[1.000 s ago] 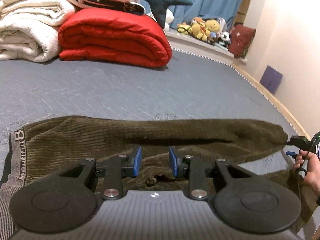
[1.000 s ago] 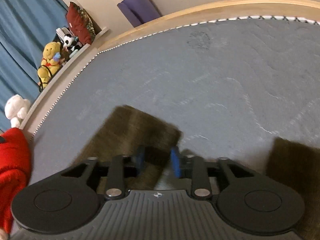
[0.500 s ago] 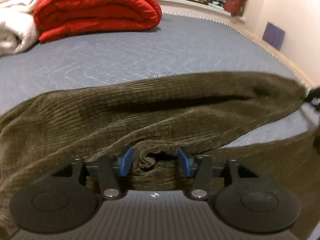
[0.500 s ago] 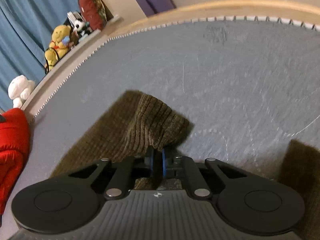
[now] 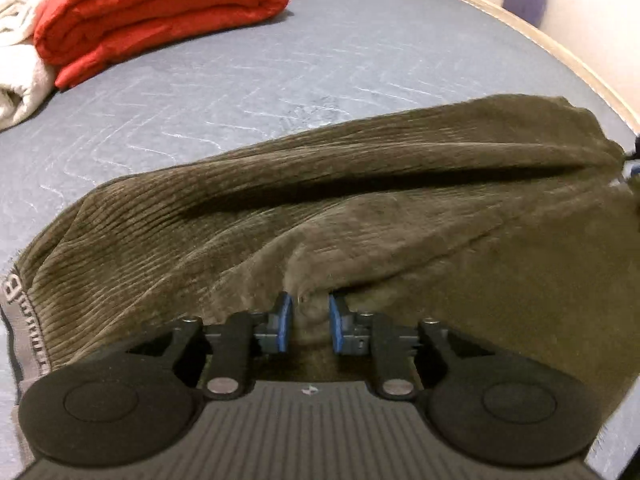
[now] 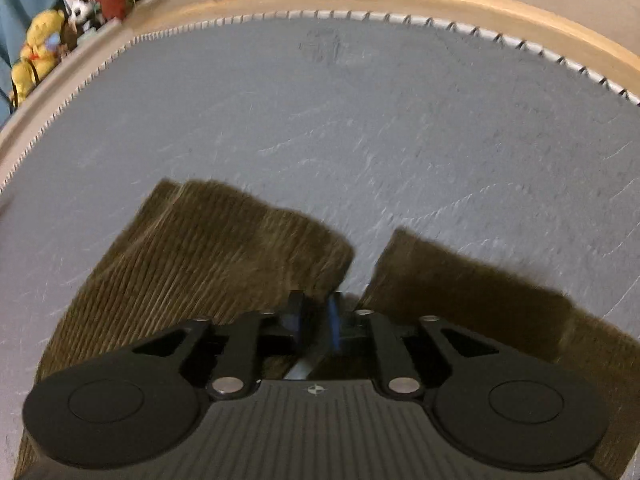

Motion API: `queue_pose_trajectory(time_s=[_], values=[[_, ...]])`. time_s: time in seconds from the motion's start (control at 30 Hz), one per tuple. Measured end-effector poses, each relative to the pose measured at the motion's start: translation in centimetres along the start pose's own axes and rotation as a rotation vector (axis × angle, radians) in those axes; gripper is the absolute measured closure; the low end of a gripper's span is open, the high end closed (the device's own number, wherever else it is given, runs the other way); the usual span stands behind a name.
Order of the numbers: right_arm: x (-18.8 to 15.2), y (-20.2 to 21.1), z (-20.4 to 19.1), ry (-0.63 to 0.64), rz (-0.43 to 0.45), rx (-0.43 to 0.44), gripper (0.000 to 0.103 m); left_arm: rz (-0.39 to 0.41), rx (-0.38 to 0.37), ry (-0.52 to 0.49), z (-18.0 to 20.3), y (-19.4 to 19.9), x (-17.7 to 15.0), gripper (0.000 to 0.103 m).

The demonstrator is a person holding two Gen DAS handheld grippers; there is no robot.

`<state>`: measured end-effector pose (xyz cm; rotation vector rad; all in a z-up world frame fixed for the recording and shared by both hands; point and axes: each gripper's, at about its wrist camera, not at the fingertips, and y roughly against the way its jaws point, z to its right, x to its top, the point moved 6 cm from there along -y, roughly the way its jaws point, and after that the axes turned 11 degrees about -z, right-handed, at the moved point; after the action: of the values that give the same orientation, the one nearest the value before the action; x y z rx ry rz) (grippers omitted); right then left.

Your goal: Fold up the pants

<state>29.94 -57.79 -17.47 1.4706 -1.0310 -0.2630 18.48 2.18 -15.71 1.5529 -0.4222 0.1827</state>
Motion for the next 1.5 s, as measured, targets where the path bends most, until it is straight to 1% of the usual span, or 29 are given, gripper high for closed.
queue_pose_trajectory(time_s=[0.07,0.13,0.17,0.2,0.23,0.3,0.37,0.43,0.5,0.57,0.6,0.63,0.67,0.7,0.73,0.77,0.87,1.0,1.03,1.07,1.13,1.2,1.23,1.27,1.33,1.4,1.43,1.47,1.5], values=[[0.8,1.7,-0.5,0.020,0.098,0.001,0.071,0.063,-0.025,0.036,-0.2,1.8,0.3,0.072],[1.8,2.6,-2.4,0.057,0.157,0.093,0.069,0.121,-0.094,0.084,-0.4,3.2,0.6,0.069],[2.2,2.6,-4.0,0.095,0.162,0.152,0.068,0.144,-0.118,0.100,-0.4,3.6,0.8,0.068],[2.6,2.2,-6.0,0.144,0.138,0.236,0.067,0.154,-0.127,0.103,-0.3,3.9,1.0,0.068],[3.0,1.5,-7.6,0.177,0.128,0.285,0.063,0.156,-0.124,0.100,-0.1,3.9,1.0,0.068],[3.2,-1.1,-10.9,0.210,0.008,0.370,0.055,0.148,-0.106,0.086,0.3,3.4,0.9,0.068],[3.6,-3.5,-12.9,0.199,-0.039,0.346,0.044,0.135,-0.100,0.084,0.5,2.8,1.0,0.068],[4.4,-6.1,-14.5,0.191,-0.072,0.296,0.038,0.124,-0.098,0.077,0.7,2.2,0.7,0.068],[5.1,-8.7,-15.2,0.170,-0.101,0.216,0.038,0.118,-0.085,0.071,0.7,1.9,0.4,0.068],[4.4,-10.0,-15.4,0.160,-0.113,0.155,0.041,0.119,-0.082,0.080,0.4,1.8,0.3,0.068],[4.6,-10.2,-16.1,0.185,-0.078,0.095,0.045,0.123,-0.080,0.086,0.2,1.9,0.3,0.068],[4.3,-10.4,-16.8,0.222,-0.057,0.022,0.059,0.128,-0.077,0.091,-0.1,2.1,0.2,0.068],[4.1,-10.4,-17.2,0.249,-0.033,-0.036,0.078,0.133,-0.074,0.094,-0.3,2.1,0.3,0.068],[4.2,-10.5,-17.5,0.260,0.005,-0.064,0.085,0.138,-0.067,0.097,-0.5,2.2,0.3,0.068],[4.4,-10.6,-17.8,0.274,0.029,-0.094,0.096,0.142,-0.057,0.103,-0.7,2.3,0.4,0.068],[4.3,-10.5,-17.8,0.276,0.056,-0.107,0.100,0.144,-0.047,0.110,-1.0,2.3,0.4,0.068],[5.4,-9.3,-19.2,0.250,0.214,-0.079,0.101,0.146,-0.029,0.131,-1.9,2.0,0.5,0.068],[7.4,-7.4,-23.0,0.307,0.416,0.110,0.102,0.167,-0.021,0.160,-3.3,1.5,0.7,0.068],[7.7,-7.6,-23.4,0.314,0.434,0.124,0.101,0.169,-0.015,0.173,-3.7,1.3,0.8,0.068],[8.1,-8.2,-23.6,0.321,0.430,0.128,0.101,0.170,-0.012,0.187,-4.2,1.1,0.8,0.068],[8.6,-10.0,-23.7,0.323,0.352,0.134,0.100,0.173,-0.010,0.219,-5.3,1.0,0.8,0.068],[8.5,-11.2,-22.5,0.309,0.323,0.054,0.098,0.186,0.005,0.253,-6.7,1.1,0.8,0.068],[8.3,-11.5,-21.6,0.300,0.310,0.023,0.089,0.193,0.011,0.270,-7.5,1.2,0.8,0.068],[8.0,-11.6,-21.1,0.294,0.302,0.023,0.083,0.200,0.022,0.292,-8.6,1.4,0.7,0.068],[6.9,-10.7,-19.9,0.309,0.312,0.060,0.081,0.217,0.044,0.343,-10.9,1.7,0.4,0.068],[5.6,-8.8,-18.4,0.345,0.345,0.094,0.075,0.231,0.056,0.404,-13.8,1.7,-0.2,0.068],[4.8,-7.5,-17.5,0.358,0.362,0.116,0.070,0.227,0.068,0.445,-15.7,1.5,-0.8,0.068],[3.9,-6.5,-16.7,0.373,0.369,0.133,0.065,0.204,0.087,0.493,-17.6,0.8,-1.7,0.069],[3.2,-5.6,-15.2,0.385,0.371,0.154,0.064,0.154,0.120,0.535,-19.5,-0.2,-2.8,0.071]])
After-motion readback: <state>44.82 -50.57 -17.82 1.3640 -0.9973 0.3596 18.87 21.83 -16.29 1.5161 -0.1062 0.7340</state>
